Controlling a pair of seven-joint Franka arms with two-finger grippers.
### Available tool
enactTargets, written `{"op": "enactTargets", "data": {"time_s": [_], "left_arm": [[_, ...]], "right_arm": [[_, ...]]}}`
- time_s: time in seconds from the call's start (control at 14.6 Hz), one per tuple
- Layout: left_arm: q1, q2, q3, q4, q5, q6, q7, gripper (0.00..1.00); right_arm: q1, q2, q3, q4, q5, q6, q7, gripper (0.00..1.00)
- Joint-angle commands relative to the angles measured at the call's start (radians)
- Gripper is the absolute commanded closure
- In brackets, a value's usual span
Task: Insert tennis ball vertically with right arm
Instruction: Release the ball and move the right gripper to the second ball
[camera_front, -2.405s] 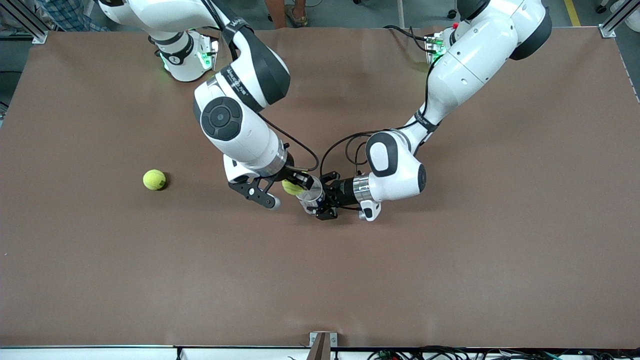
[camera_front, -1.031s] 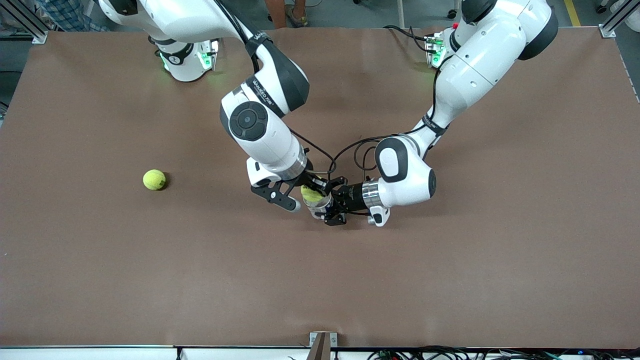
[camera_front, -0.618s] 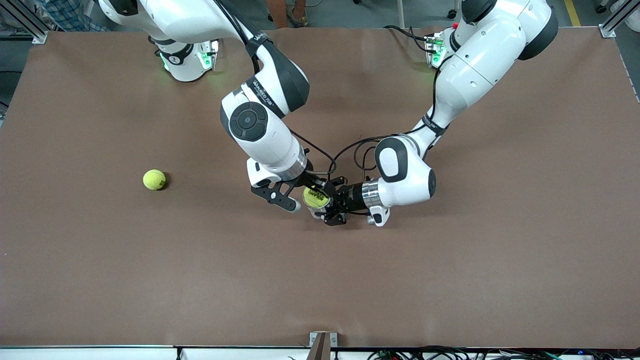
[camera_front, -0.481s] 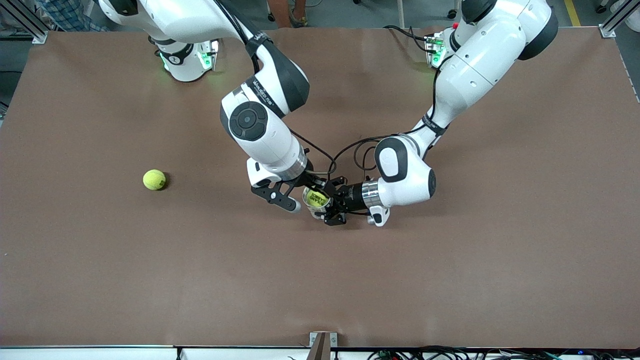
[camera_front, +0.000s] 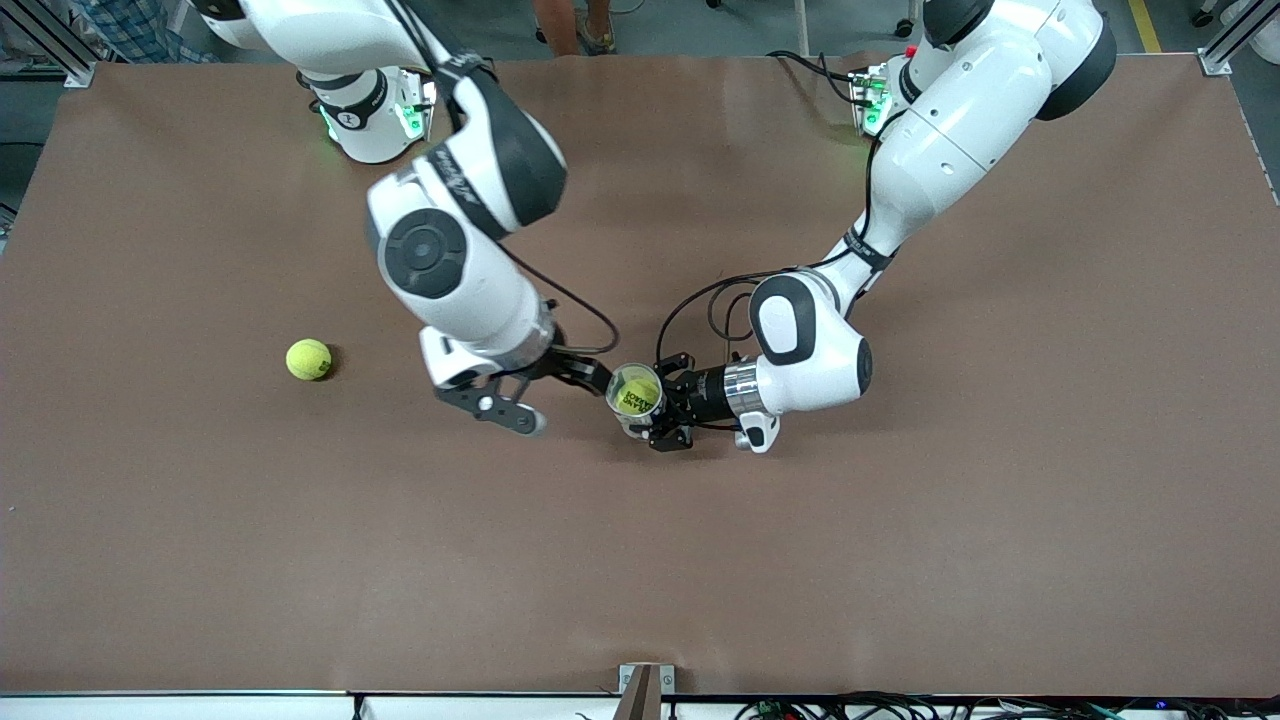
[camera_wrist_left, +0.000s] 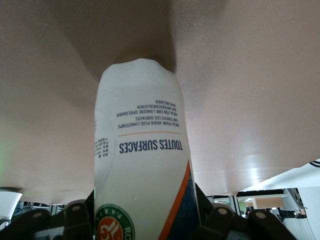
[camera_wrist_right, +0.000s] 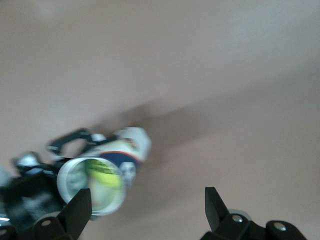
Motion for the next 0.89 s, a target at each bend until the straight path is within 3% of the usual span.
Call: {"op": "enactTargets", "data": {"time_s": [0.0,0.34,0.62,0.82], "left_arm": [[0.001,-0.025,0.003,-0.019,-0.06,-0.009,0.046,0.31],[0.001,-0.026,-0.005,-0.019,-0.075,-0.009,0.054,0.31],[0.001,-0.026,-0.005,-0.021,-0.084,-0.009,0.054,0.31],[0.004,-0.025,-0.005,-0.021,-0.086,-0.009,0.058,0.31]], "right_arm": [[-0.064,-0.077,0.011,-0.06,-0.109,-0.144,-0.165,0.0],[-0.217,-0.283,0.011,-0.388,-0.153,-0.085,-0.444,0.0],[-0.314,-0.43,0.011,-0.733,-0.153,0.162,-0.636,0.0],[-0.355,-0.46,0.011,-0.882,-0.154,0.282,-0.692,0.0]]}}
